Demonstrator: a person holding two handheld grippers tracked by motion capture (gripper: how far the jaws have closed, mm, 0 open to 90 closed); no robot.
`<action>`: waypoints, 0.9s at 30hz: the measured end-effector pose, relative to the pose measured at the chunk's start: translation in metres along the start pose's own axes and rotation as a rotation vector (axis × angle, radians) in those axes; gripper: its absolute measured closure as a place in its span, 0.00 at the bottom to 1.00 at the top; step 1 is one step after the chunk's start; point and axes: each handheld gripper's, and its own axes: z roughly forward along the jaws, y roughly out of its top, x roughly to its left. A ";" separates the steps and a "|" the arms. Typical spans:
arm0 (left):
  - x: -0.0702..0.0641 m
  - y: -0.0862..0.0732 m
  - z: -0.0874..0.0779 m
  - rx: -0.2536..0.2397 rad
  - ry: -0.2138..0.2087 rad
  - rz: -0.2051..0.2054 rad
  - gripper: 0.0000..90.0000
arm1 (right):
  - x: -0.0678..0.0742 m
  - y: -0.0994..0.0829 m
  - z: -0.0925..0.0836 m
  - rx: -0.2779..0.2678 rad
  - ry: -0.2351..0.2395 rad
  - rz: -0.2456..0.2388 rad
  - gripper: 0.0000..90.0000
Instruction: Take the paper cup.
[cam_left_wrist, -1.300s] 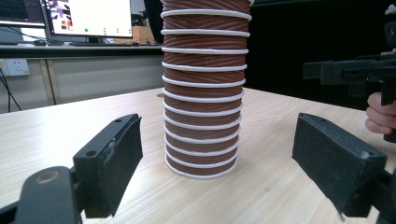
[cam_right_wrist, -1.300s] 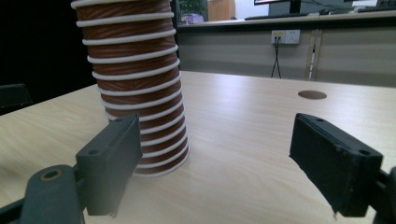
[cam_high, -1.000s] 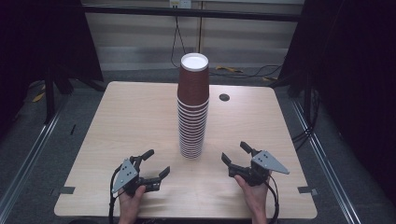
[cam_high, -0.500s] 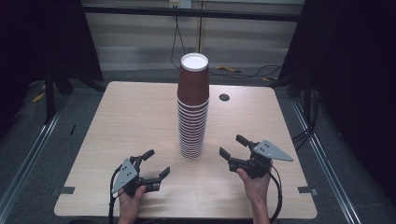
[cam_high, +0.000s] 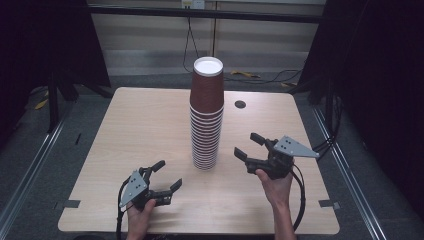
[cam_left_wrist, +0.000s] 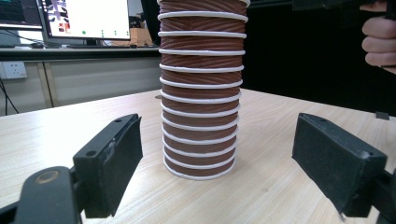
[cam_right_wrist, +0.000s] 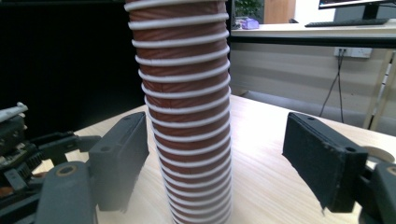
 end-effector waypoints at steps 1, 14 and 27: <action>0.000 0.000 0.000 0.000 -0.002 -0.001 0.18 | 0.000 0.003 0.001 0.000 0.009 -0.001 0.25; 0.000 0.000 0.000 0.001 -0.002 0.003 0.17 | 0.002 0.033 0.014 -0.002 0.080 -0.032 0.26; 0.000 0.000 0.000 0.000 -0.001 0.003 0.17 | 0.002 0.068 0.020 -0.010 0.125 -0.055 0.24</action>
